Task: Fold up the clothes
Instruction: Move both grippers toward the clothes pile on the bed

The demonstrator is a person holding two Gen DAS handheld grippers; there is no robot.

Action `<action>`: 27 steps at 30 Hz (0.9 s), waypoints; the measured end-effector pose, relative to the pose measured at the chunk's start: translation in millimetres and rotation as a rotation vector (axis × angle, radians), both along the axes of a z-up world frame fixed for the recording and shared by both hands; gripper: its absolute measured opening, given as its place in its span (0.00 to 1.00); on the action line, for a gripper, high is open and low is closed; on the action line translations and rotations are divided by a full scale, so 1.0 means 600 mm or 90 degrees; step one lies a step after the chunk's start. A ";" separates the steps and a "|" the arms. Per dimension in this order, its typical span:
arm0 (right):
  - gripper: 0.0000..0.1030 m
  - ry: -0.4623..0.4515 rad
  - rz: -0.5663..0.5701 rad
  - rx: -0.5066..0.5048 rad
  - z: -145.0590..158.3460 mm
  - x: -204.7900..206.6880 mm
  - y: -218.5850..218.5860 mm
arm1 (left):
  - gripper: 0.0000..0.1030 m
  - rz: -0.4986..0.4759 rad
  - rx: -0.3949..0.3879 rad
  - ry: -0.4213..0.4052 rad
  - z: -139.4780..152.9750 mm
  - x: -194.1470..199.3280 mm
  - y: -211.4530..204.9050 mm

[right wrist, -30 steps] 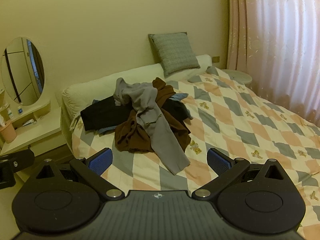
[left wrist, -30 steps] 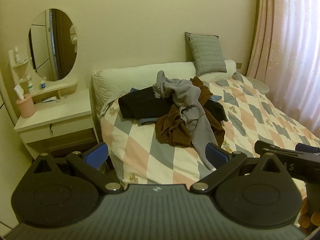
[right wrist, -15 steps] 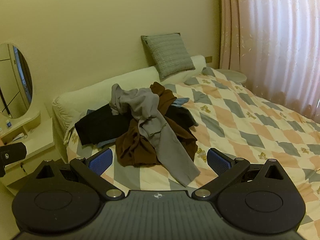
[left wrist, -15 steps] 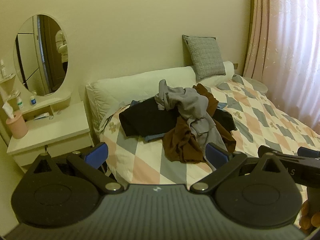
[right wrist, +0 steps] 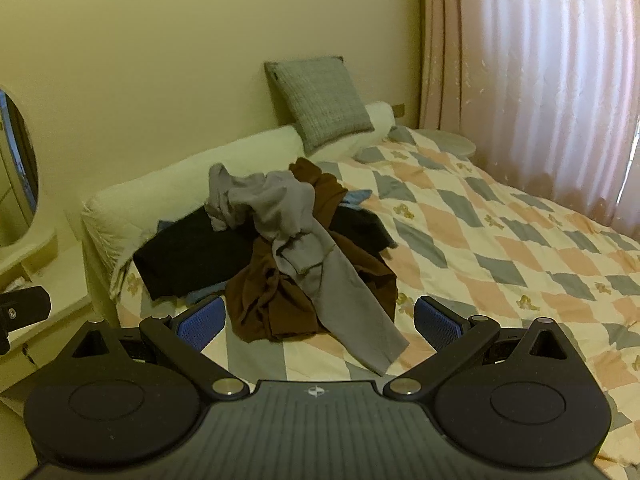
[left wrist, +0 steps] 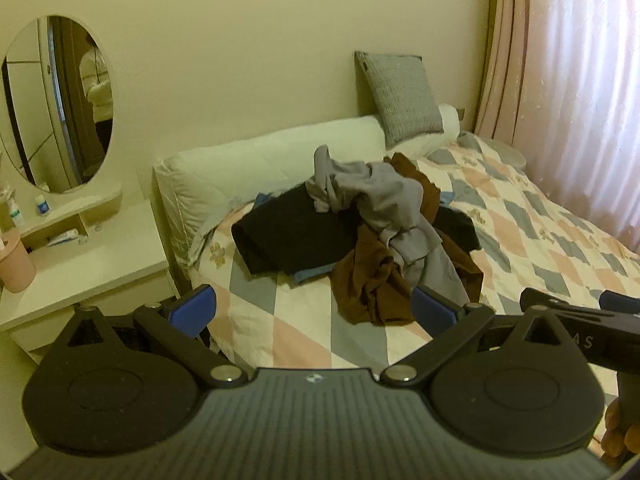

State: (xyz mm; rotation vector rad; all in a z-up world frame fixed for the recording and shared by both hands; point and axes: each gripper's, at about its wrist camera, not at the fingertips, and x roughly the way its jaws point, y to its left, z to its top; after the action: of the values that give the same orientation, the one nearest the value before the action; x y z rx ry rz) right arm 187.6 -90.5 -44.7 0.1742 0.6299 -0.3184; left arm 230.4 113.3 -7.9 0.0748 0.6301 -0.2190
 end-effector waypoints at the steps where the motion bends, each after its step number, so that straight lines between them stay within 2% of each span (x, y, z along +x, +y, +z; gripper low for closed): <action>1: 1.00 0.004 0.000 -0.001 -0.003 0.003 0.001 | 0.99 -0.002 -0.001 0.004 -0.002 0.004 0.000; 10: 1.00 0.025 0.006 -0.004 -0.020 0.017 -0.027 | 0.99 0.001 0.000 0.015 -0.014 0.025 -0.040; 14: 1.00 0.023 0.018 -0.003 -0.020 0.023 -0.057 | 0.99 0.018 0.003 0.021 -0.015 0.029 -0.074; 19: 1.00 0.017 0.032 0.008 -0.020 0.030 -0.104 | 0.99 0.046 0.029 0.024 -0.023 0.031 -0.117; 27: 1.00 0.028 0.059 0.023 -0.038 0.043 -0.154 | 0.99 0.082 0.040 0.042 -0.043 0.034 -0.154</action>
State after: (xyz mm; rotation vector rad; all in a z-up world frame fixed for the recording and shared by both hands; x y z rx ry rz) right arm 213.1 -182.7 -67.2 0.1718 0.6852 -0.2215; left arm 250.6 21.0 -33.4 0.0872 0.7056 -0.0777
